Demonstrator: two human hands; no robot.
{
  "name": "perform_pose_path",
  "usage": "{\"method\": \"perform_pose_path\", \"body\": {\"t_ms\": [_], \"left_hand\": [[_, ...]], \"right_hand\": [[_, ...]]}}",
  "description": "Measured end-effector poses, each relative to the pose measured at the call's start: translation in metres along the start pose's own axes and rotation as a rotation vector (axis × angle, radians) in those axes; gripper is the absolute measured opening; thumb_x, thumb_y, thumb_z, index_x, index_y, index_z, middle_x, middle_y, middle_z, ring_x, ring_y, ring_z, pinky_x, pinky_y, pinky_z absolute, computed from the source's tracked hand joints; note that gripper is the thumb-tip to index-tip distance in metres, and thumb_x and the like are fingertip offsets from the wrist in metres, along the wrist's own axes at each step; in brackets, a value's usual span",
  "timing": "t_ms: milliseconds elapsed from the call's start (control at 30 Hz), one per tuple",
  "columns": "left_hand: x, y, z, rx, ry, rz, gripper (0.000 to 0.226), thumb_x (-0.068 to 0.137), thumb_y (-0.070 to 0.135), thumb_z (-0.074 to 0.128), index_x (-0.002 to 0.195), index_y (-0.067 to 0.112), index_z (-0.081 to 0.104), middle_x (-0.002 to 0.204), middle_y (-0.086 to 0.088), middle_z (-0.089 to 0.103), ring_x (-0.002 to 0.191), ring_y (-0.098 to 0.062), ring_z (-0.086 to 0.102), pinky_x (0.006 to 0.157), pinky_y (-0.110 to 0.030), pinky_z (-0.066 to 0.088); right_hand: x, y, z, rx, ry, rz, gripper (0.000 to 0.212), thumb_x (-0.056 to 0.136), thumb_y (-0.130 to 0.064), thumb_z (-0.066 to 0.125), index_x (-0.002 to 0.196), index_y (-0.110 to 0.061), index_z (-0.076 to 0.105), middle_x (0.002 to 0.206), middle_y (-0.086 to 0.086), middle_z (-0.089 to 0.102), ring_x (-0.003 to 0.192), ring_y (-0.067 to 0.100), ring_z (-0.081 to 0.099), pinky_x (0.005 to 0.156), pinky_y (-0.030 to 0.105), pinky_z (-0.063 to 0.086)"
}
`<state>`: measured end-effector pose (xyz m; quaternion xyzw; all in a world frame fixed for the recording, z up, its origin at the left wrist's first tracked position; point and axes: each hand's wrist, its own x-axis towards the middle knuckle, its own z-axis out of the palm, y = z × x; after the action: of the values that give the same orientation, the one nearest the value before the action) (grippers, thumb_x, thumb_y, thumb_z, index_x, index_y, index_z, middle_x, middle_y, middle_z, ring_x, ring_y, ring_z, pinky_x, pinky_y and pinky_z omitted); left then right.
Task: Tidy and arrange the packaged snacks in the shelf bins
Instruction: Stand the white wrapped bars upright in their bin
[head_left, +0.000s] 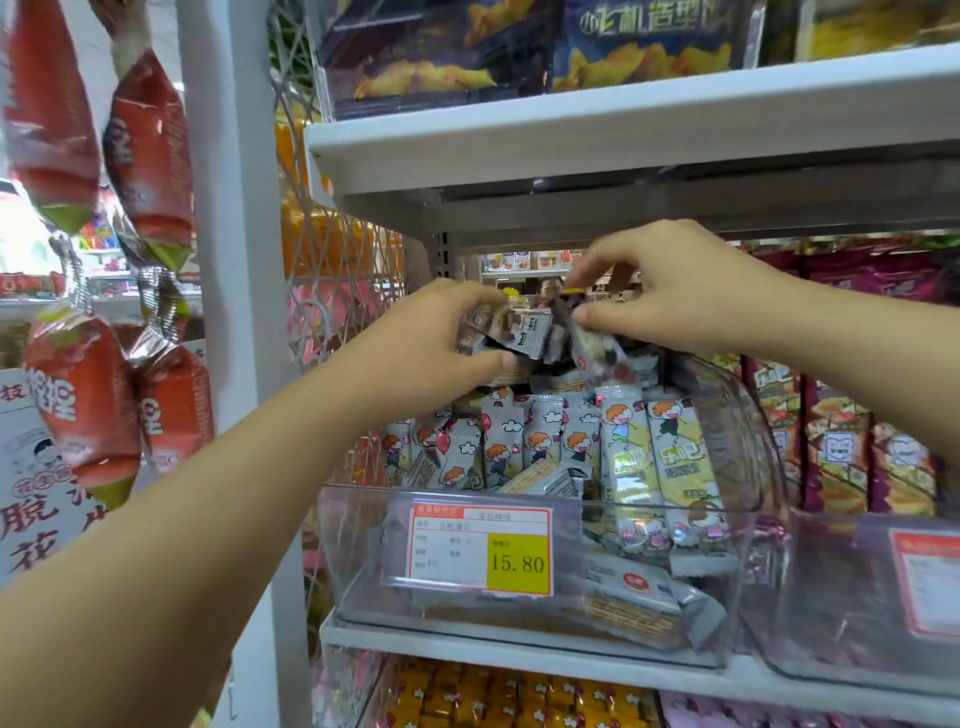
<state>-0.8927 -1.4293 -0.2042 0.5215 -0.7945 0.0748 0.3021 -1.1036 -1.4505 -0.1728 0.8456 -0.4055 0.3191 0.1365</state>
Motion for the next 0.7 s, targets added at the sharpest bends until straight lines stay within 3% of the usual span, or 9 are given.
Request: {"method": "perform_pose_path", "body": {"t_ms": [67, 200, 300, 367, 467, 600, 700], "left_hand": [[-0.001, 0.005, 0.000, 0.030, -0.023, 0.033, 0.055, 0.088, 0.041, 0.061, 0.139, 0.034, 0.042, 0.143, 0.006, 0.040, 0.127, -0.011, 0.042, 0.096, -0.021, 0.030], [0.000, 0.012, 0.001, 0.077, -0.012, 0.058, 0.045, 0.090, 0.039, 0.060, 0.133, 0.035, 0.049, 0.137, 0.009, 0.041, 0.123, -0.009, 0.042, 0.097, -0.022, 0.030], [0.000, 0.023, 0.004, 0.046, 0.047, 0.107, 0.030, 0.090, 0.034, 0.060, 0.121, 0.033, 0.058, 0.117, 0.013, 0.050, 0.109, -0.004, 0.048, 0.092, -0.020, 0.036], [0.001, 0.035, 0.007, 0.000, -0.011, 0.137, 0.022, 0.089, 0.033, 0.062, 0.111, 0.030, 0.063, 0.100, 0.016, 0.059, 0.093, -0.001, 0.057, 0.083, -0.020, 0.046], [0.004, 0.049, 0.015, -0.012, -0.193, 0.134, 0.024, 0.087, 0.039, 0.064, 0.108, 0.028, 0.064, 0.089, 0.016, 0.064, 0.082, 0.002, 0.060, 0.077, -0.019, 0.050], [0.010, 0.050, 0.021, -0.043, -0.244, 0.119, 0.027, 0.088, 0.038, 0.064, 0.113, 0.028, 0.062, 0.093, 0.014, 0.066, 0.085, -0.001, 0.061, 0.082, -0.025, 0.051], [0.012, 0.048, 0.023, -0.025, -0.330, 0.081, 0.034, 0.091, 0.039, 0.060, 0.124, 0.033, 0.055, 0.108, 0.014, 0.065, 0.091, -0.004, 0.060, 0.080, -0.020, 0.048]], "right_hand": [[-0.007, 0.002, -0.004, -0.006, -0.086, -0.008, 0.009, 0.083, -0.034, 0.067, 0.089, -0.028, 0.069, 0.084, -0.019, 0.066, 0.072, -0.009, 0.057, 0.063, 0.008, 0.042], [-0.017, 0.008, -0.009, -0.019, -0.307, 0.020, 0.013, 0.079, -0.041, 0.067, 0.087, -0.031, 0.068, 0.080, -0.017, 0.068, 0.073, -0.006, 0.061, 0.072, 0.020, 0.053], [-0.020, 0.009, -0.011, -0.059, -0.483, 0.039, 0.023, 0.078, -0.050, 0.066, 0.093, -0.034, 0.066, 0.086, -0.018, 0.067, 0.078, -0.006, 0.062, 0.076, 0.019, 0.052], [-0.021, 0.008, -0.012, -0.073, -0.546, 0.044, 0.027, 0.078, -0.053, 0.065, 0.096, -0.034, 0.065, 0.089, -0.017, 0.068, 0.081, -0.004, 0.062, 0.079, 0.021, 0.053], [-0.018, 0.008, -0.015, -0.069, -0.526, 0.042, 0.025, 0.076, -0.051, 0.067, 0.092, -0.032, 0.065, 0.086, -0.016, 0.068, 0.077, -0.003, 0.062, 0.077, 0.022, 0.053], [-0.011, 0.017, -0.012, -0.062, -0.346, 0.070, 0.022, 0.084, -0.044, 0.064, 0.102, -0.032, 0.060, 0.092, -0.016, 0.061, 0.079, -0.003, 0.056, 0.070, 0.021, 0.046], [-0.008, 0.016, -0.005, -0.080, -0.449, 0.072, 0.027, 0.093, -0.037, 0.055, 0.120, -0.035, 0.052, 0.089, -0.022, 0.050, 0.071, -0.008, 0.050, 0.059, 0.010, 0.037]]}}
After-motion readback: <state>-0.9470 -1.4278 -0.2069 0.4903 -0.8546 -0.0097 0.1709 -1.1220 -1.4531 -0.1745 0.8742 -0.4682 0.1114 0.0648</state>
